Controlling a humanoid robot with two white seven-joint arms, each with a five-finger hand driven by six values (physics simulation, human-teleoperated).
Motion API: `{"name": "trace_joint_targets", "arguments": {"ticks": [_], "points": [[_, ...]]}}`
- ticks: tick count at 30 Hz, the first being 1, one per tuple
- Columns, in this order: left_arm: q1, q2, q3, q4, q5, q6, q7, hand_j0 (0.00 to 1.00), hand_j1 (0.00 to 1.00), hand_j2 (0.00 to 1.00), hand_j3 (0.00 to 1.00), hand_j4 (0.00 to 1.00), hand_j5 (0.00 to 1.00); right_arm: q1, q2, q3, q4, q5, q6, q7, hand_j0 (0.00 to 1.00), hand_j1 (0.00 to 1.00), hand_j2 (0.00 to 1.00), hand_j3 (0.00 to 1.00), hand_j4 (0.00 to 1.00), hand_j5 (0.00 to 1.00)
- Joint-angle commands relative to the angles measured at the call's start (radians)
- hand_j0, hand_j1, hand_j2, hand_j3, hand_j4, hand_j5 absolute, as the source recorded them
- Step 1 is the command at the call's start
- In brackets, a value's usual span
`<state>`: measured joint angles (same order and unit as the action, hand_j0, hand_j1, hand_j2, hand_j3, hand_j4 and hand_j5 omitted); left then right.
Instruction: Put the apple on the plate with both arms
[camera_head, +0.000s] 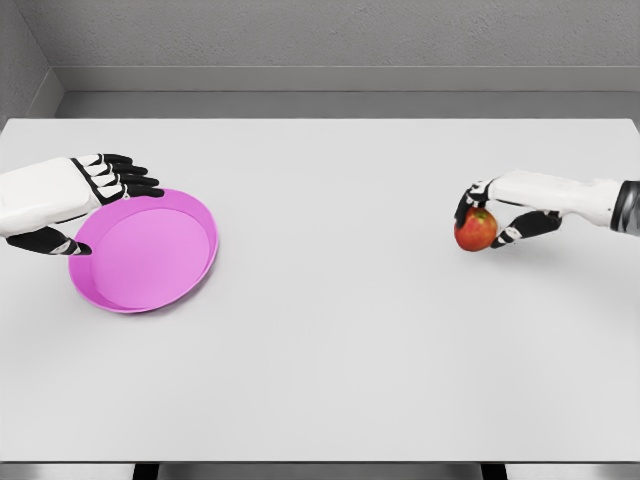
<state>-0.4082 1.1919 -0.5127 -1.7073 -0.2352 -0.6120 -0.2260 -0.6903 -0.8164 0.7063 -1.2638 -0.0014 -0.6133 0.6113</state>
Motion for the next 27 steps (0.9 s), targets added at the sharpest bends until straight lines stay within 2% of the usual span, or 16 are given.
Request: {"name": "trace_joint_targets", "arguments": {"ticks": [1, 4, 7, 10, 14, 16, 17, 18, 19, 21, 27], "points": [[0.000, 0.002, 0.002, 0.000, 0.007, 0.001, 0.001, 1.00, 1.00, 1.00, 1.00, 1.00, 1.00, -0.011, 0.086, 0.047, -0.048, -0.008, 0.002, 0.000, 0.46, 0.46, 0.46, 0.46, 0.46, 0.46], [0.000, 0.002, 0.000, 0.000, 0.007, 0.001, 0.001, 1.00, 1.00, 1.00, 1.00, 1.00, 1.00, -0.032, 0.157, 0.058, -0.045, -0.009, 0.002, 0.000, 0.46, 0.46, 0.46, 0.46, 0.46, 0.46], [0.000, 0.002, 0.000, 0.000, 0.005, 0.001, 0.001, 1.00, 1.00, 1.00, 1.00, 1.00, 1.00, -0.041, 0.198, 0.068, -0.029, -0.009, 0.002, 0.000, 0.46, 0.46, 0.46, 0.46, 0.46, 0.46], [0.000, 0.002, 0.000, 0.000, 0.007, 0.001, 0.001, 1.00, 1.00, 1.00, 1.00, 1.00, 1.00, -0.043, 0.206, 0.070, -0.019, -0.009, 0.002, 0.000, 0.46, 0.46, 0.46, 0.46, 0.46, 0.46], [0.000, 0.000, 0.000, 0.000, 0.005, 0.001, 0.001, 1.00, 1.00, 1.00, 1.00, 1.00, 1.00, -0.049, 0.227, 0.068, 0.038, -0.008, 0.002, 0.000, 0.48, 0.48, 0.48, 0.48, 0.48, 0.48], [0.000, 0.000, 0.000, 0.000, 0.007, 0.001, 0.001, 1.00, 1.00, 1.00, 1.00, 1.00, 1.00, -0.049, 0.238, 0.068, 0.047, -0.006, 0.002, 0.000, 0.57, 0.57, 0.57, 0.57, 0.57, 0.57], [0.000, 0.000, 0.000, 0.000, 0.007, 0.001, 0.001, 1.00, 1.00, 1.00, 1.00, 1.00, 1.00, -0.051, 0.238, 0.068, 0.049, -0.005, 0.002, 0.000, 0.57, 0.57, 0.57, 0.57, 0.57, 0.57], [0.000, 0.000, 0.000, 0.000, 0.007, 0.001, 0.001, 1.00, 1.00, 1.00, 1.00, 1.00, 1.00, -0.049, 0.238, 0.068, 0.049, -0.005, 0.002, 0.000, 0.61, 0.61, 0.61, 0.61, 0.61, 0.61], [0.000, 0.000, 0.000, 0.000, 0.007, 0.001, 0.001, 1.00, 1.00, 1.00, 1.00, 1.00, 1.00, -0.049, 0.243, 0.070, 0.049, -0.002, 0.002, 0.000, 0.84, 0.84, 0.84, 0.84, 0.84, 0.84], [0.000, 0.002, 0.002, 0.000, 0.005, 0.001, 0.001, 1.00, 1.00, 1.00, 1.00, 1.00, 1.00, -0.051, 0.244, 0.070, 0.049, 0.004, 0.002, 0.000, 1.00, 1.00, 1.00, 1.00, 1.00, 1.00], [-0.004, 0.002, 0.000, 0.003, 0.005, 0.001, 0.001, 1.00, 1.00, 1.00, 1.00, 1.00, 1.00, -0.063, 0.237, 0.061, 0.047, 0.003, 0.002, 0.000, 1.00, 1.00, 1.00, 1.00, 1.00, 1.00]]}}
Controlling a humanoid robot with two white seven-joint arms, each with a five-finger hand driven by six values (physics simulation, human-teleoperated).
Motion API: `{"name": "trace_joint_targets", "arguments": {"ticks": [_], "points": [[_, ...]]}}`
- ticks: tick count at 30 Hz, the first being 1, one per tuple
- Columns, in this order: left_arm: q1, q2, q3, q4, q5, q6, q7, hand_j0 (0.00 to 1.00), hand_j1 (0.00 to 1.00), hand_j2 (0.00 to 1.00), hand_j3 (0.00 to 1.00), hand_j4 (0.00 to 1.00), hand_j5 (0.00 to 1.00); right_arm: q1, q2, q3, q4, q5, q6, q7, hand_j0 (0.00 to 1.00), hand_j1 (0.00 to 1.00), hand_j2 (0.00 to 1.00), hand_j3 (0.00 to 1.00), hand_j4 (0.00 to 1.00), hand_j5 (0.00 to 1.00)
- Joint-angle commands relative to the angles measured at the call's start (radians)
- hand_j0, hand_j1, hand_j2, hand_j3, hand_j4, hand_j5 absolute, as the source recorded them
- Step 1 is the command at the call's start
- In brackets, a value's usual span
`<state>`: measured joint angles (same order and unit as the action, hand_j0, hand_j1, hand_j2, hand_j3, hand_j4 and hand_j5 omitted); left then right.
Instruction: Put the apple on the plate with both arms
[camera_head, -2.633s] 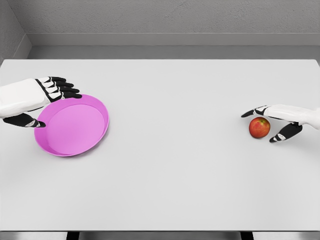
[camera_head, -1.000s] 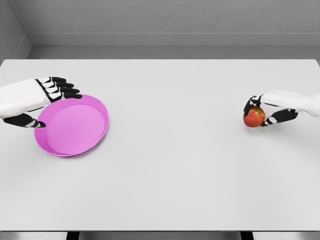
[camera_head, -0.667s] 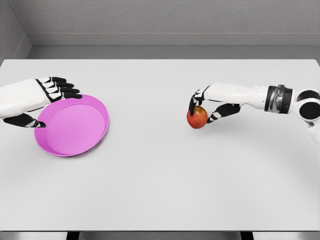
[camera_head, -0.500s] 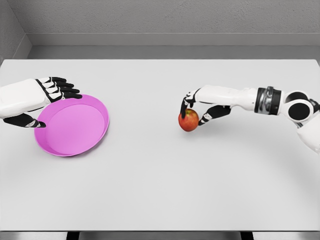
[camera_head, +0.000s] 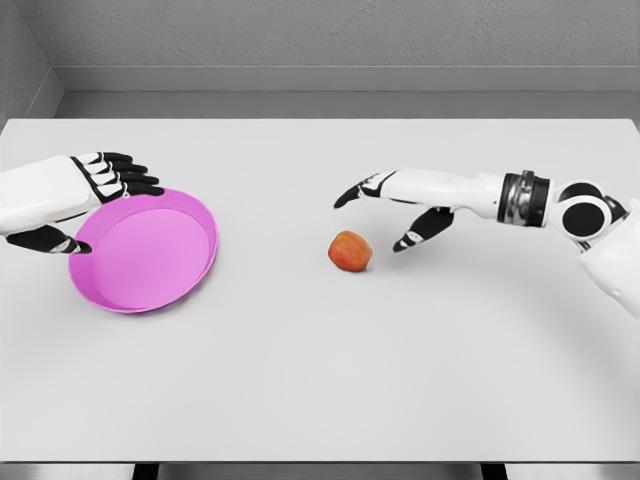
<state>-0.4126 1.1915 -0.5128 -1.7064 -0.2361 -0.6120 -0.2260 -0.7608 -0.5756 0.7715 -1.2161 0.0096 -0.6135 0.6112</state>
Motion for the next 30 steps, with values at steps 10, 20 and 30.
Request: {"name": "trace_joint_targets", "arguments": {"ticks": [10, 20, 30], "points": [[-0.143, -0.112, -0.144, -0.016, 0.012, 0.001, -0.113, 1.00, 1.00, 1.00, 1.00, 1.00, 1.00, 0.110, -0.170, -0.317, 0.035, -0.014, 0.003, 0.000, 1.00, 1.00, 1.00, 1.00, 1.00, 1.00], [-0.380, -0.339, -0.363, 0.027, 0.000, 0.001, -0.118, 1.00, 1.00, 1.00, 1.00, 1.00, 1.00, 0.160, -0.204, -0.406, 0.052, -0.011, 0.003, 0.000, 1.00, 1.00, 1.00, 1.00, 1.00, 1.00], [-0.480, -0.650, -0.489, 0.143, -0.143, 0.001, -0.188, 1.00, 1.00, 1.00, 1.00, 1.00, 1.00, 0.163, -0.207, -0.405, 0.050, -0.011, 0.003, 0.000, 1.00, 1.00, 1.00, 1.00, 1.00, 1.00]]}}
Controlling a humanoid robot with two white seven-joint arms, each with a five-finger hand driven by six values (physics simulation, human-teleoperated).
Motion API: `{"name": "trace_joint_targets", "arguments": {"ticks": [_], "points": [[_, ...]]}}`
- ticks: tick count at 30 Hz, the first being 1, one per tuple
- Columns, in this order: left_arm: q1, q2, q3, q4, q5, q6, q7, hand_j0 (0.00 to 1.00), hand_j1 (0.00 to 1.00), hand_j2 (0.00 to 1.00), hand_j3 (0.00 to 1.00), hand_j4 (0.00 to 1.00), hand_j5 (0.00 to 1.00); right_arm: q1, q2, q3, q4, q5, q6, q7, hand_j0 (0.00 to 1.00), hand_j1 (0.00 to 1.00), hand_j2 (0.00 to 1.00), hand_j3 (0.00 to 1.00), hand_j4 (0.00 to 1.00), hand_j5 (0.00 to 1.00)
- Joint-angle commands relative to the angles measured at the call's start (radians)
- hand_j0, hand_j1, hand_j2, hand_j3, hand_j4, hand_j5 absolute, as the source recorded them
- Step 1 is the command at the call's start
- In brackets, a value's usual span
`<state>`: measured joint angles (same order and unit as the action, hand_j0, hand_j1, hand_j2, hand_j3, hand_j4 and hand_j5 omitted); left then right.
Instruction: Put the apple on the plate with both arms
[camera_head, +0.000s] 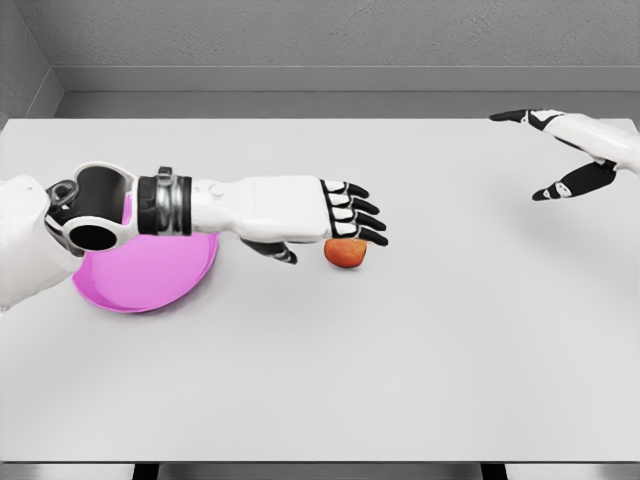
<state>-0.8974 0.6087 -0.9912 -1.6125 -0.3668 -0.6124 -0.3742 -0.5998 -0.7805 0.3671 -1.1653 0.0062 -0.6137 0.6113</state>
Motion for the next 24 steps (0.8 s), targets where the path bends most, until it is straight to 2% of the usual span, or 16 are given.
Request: {"name": "trace_joint_targets", "arguments": {"ticks": [1, 4, 6, 9, 17, 20, 24], "points": [[-0.002, -0.099, -0.011, 0.072, -0.034, 0.002, -0.052, 1.00, 1.00, 1.00, 1.00, 1.00, 1.00, 0.000, -0.002, 0.000, -0.001, -0.008, 0.003, 0.000, 1.00, 1.00, 1.00, 1.00, 1.00, 1.00], [-0.017, -0.110, -0.011, 0.098, -0.083, 0.002, -0.057, 1.00, 1.00, 1.00, 1.00, 1.00, 1.00, 0.000, -0.003, 0.000, -0.001, -0.008, 0.003, 0.000, 1.00, 1.00, 1.00, 1.00, 1.00, 1.00], [-0.025, -0.113, -0.011, 0.129, -0.093, 0.002, -0.092, 1.00, 1.00, 1.00, 1.00, 1.00, 1.00, 0.000, -0.003, 0.001, -0.001, -0.008, 0.003, 0.000, 1.00, 1.00, 1.00, 1.00, 1.00, 1.00], [-0.038, -0.172, -0.011, 0.282, -0.093, 0.002, -0.092, 1.00, 1.00, 1.00, 1.00, 1.00, 1.00, 0.011, -0.003, 0.001, -0.001, -0.008, 0.003, 0.000, 1.00, 1.00, 1.00, 1.00, 1.00, 1.00], [-0.044, -0.190, -0.024, 0.295, -0.093, 0.002, -0.092, 1.00, 1.00, 1.00, 1.00, 1.00, 1.00, 0.020, -0.003, 0.001, -0.001, -0.008, 0.003, 0.000, 1.00, 1.00, 1.00, 1.00, 1.00, 1.00], [-0.044, -0.244, -0.032, 0.384, -0.096, 0.002, -0.091, 1.00, 1.00, 1.00, 1.00, 1.00, 1.00, 0.020, -0.003, 0.001, -0.001, -0.008, 0.003, 0.000, 1.00, 1.00, 1.00, 1.00, 1.00, 1.00], [-0.044, -0.245, -0.057, 0.384, -0.096, 0.002, -0.091, 1.00, 1.00, 1.00, 1.00, 1.00, 1.00, 0.021, -0.003, 0.001, -0.001, -0.008, 0.003, 0.000, 1.00, 1.00, 1.00, 1.00, 1.00, 1.00]]}}
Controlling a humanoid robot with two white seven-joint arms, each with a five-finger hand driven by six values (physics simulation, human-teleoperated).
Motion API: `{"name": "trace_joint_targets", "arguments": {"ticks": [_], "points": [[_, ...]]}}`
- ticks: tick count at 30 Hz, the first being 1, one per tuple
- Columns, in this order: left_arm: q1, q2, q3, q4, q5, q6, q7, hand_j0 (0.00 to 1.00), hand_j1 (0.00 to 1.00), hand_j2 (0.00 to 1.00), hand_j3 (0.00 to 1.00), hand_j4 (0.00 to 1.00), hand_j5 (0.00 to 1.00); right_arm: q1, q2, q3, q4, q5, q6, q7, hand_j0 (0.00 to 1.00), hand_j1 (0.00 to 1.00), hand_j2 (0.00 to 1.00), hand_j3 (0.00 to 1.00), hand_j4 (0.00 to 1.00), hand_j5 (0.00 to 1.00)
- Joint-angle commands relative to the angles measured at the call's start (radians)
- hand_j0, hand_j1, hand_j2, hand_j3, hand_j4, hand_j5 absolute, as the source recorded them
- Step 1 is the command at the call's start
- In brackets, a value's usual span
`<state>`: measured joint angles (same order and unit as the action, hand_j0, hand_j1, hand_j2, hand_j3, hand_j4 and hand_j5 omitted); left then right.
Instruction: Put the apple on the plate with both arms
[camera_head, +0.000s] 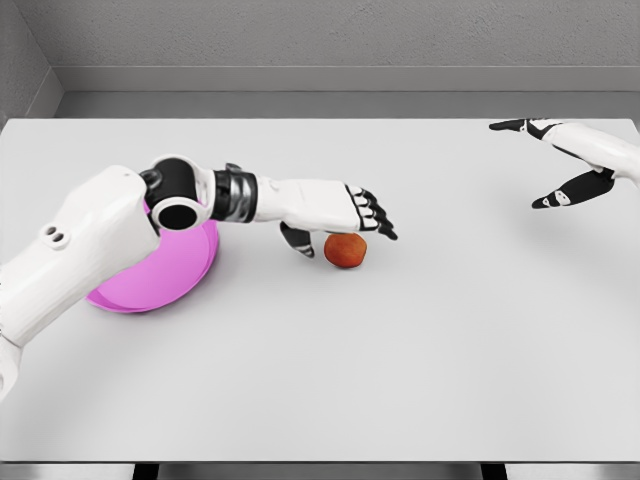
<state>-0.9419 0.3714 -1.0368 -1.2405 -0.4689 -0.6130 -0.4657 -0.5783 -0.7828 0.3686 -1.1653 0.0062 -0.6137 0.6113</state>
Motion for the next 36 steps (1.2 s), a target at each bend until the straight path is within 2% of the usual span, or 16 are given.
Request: {"name": "trace_joint_targets", "arguments": {"ticks": [1, 8, 10, 11, 23, 32, 36], "points": [[0.000, -0.006, -0.012, 0.013, 0.006, 0.002, 0.001, 1.00, 1.00, 1.00, 1.00, 1.00, 1.00, 0.000, -0.001, 0.000, 0.000, -0.008, 0.003, 0.000, 1.00, 1.00, 1.00, 1.00, 1.00, 1.00], [0.000, -0.006, -0.031, 0.022, 0.004, 0.002, 0.001, 0.99, 0.99, 0.99, 0.99, 0.99, 0.99, 0.000, -0.001, 0.000, 0.000, -0.008, 0.003, 0.000, 1.00, 1.00, 1.00, 1.00, 1.00, 1.00], [-0.003, -0.015, -0.040, 0.082, 0.003, 0.002, 0.001, 0.99, 0.99, 0.99, 0.99, 0.99, 0.99, 0.008, -0.001, 0.000, 0.000, -0.006, 0.003, 0.000, 1.00, 1.00, 1.00, 1.00, 1.00, 1.00], [-0.009, -0.034, -0.040, 0.119, -0.025, 0.002, 0.001, 0.99, 0.99, 0.99, 0.99, 0.99, 0.99, 0.009, -0.001, 0.000, 0.000, -0.006, 0.003, 0.000, 1.00, 1.00, 1.00, 1.00, 1.00, 1.00], [-0.014, -0.057, -0.040, 0.116, -0.019, 0.002, 0.001, 0.98, 0.98, 0.98, 0.98, 0.98, 0.98, 0.008, -0.003, 0.000, 0.000, -0.006, 0.003, 0.000, 1.00, 1.00, 1.00, 1.00, 1.00, 1.00], [-0.015, -0.058, -0.040, 0.116, -0.022, 0.002, 0.001, 0.87, 0.87, 0.87, 0.87, 0.87, 0.87, 0.008, -0.003, 0.000, 0.000, -0.008, 0.003, 0.000, 1.00, 1.00, 1.00, 1.00, 1.00, 1.00], [-0.015, -0.058, -0.046, 0.116, -0.024, 0.002, 0.001, 0.86, 0.86, 0.86, 0.86, 0.86, 0.86, 0.008, -0.003, 0.000, 0.000, -0.008, 0.003, 0.000, 1.00, 1.00, 1.00, 1.00, 1.00, 1.00]]}}
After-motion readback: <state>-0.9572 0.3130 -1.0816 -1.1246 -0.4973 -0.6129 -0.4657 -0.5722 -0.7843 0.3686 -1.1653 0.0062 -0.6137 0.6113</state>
